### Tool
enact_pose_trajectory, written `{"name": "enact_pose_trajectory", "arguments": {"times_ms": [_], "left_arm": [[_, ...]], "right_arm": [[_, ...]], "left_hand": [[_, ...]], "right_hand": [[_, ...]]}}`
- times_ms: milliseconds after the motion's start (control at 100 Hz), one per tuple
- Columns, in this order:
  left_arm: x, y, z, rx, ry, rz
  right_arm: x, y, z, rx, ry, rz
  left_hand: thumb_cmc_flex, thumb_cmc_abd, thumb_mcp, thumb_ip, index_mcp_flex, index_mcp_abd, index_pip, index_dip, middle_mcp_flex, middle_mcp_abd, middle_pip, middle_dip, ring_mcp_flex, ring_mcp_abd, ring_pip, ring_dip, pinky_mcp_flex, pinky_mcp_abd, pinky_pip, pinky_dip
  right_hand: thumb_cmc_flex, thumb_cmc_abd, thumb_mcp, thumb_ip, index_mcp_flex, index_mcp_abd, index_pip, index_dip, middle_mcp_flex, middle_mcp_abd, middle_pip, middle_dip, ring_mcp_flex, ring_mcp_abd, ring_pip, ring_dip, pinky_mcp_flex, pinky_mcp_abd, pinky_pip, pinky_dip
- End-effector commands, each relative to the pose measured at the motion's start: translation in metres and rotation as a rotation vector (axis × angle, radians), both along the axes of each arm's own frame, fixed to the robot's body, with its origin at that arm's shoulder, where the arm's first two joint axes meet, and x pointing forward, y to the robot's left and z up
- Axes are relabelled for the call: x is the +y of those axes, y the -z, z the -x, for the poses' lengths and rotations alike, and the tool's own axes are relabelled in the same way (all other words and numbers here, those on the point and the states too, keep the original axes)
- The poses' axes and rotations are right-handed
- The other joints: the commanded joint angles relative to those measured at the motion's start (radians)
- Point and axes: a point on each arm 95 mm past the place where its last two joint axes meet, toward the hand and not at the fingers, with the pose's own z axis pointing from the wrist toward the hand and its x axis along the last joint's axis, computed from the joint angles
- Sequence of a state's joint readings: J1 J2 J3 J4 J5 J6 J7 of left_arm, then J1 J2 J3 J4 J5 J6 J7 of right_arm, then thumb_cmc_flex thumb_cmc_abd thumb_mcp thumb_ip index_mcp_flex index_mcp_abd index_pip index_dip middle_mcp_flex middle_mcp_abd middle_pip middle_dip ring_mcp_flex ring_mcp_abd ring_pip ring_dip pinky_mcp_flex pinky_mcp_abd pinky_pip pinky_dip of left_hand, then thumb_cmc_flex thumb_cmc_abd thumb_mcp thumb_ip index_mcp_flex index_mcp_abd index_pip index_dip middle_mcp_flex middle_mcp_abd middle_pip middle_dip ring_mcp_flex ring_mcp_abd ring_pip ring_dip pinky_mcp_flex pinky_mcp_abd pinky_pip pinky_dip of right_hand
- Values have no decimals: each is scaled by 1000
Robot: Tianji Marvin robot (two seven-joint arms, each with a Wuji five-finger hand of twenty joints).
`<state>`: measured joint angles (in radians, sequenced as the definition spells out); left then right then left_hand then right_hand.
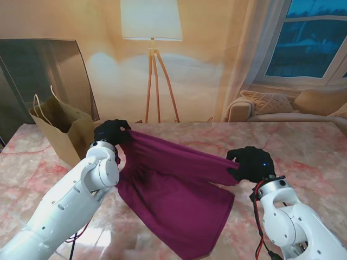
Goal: Fold the socks and the shorts into the kraft paper bag
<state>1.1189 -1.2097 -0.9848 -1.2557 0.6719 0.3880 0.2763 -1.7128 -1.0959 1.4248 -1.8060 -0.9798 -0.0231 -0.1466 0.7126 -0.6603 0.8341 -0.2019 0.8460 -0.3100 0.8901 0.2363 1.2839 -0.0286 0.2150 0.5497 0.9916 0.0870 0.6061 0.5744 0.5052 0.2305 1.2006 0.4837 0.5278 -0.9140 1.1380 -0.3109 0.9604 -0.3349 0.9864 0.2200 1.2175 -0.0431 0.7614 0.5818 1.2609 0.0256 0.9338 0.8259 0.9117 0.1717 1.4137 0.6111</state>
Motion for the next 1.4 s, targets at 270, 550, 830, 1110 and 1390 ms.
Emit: {"name": "enact_pose_trajectory", "arguments": {"times_ms": [270, 550, 830, 1110, 1390], "left_arm": [[24, 36, 24, 45, 28, -36], [34, 55, 34, 52, 32, -8], [40, 62, 45, 46, 34, 3], [50, 75, 53, 89, 72, -15], [58, 85, 64, 184, 146, -50]], "right_arm": [[13, 24, 48, 88, -91, 40], [34, 38, 80, 86, -154, 30], [53, 36, 103, 78, -208, 40], [64, 58, 120, 166, -279, 40], [75, 79, 134, 278, -368, 40]], "left_hand": [[29, 16, 54, -1, 56, -23, 50, -2, 12, -51, -21, -7, -48, 17, -50, -14, -19, -5, -27, -3], [26, 15, 57, -2, 58, -32, 51, -2, 14, -60, -27, -9, -55, 14, -55, -13, -27, -5, -35, -1], [26, 14, 60, -3, 56, -30, 53, -2, 15, -58, -31, -12, -47, -4, -51, -12, -18, -19, -35, 3], [31, 11, 59, -2, 58, -18, 41, -12, 8, -56, -37, -18, -66, 10, -64, -16, -33, -20, -51, -1], [29, 10, 65, -4, -17, 87, -103, -2, -143, -32, 7, -78, -135, -11, -128, -37, -92, -35, -111, -5]], "right_hand": [[13, -14, 59, -39, 57, 13, 58, 3, 53, 17, -16, 23, 45, 7, 29, 19, 29, 10, 69, 36], [10, -14, 58, -39, 57, 15, 58, 1, 57, 17, -19, 24, 48, 5, 36, 20, 38, 3, 72, 33], [5, -10, 57, -41, 56, 14, 58, 2, 60, 17, -17, 27, 47, 1, 47, 22, 44, -1, 77, 32], [0, -2, 53, -40, 50, 7, 55, 3, 52, 8, -19, 28, 45, 1, 38, 15, 39, -5, 76, 29], [-12, 22, 42, -39, 24, -10, 47, 19, 19, -9, -19, 34, 19, -1, 9, 4, 8, -19, 62, 24]]}}
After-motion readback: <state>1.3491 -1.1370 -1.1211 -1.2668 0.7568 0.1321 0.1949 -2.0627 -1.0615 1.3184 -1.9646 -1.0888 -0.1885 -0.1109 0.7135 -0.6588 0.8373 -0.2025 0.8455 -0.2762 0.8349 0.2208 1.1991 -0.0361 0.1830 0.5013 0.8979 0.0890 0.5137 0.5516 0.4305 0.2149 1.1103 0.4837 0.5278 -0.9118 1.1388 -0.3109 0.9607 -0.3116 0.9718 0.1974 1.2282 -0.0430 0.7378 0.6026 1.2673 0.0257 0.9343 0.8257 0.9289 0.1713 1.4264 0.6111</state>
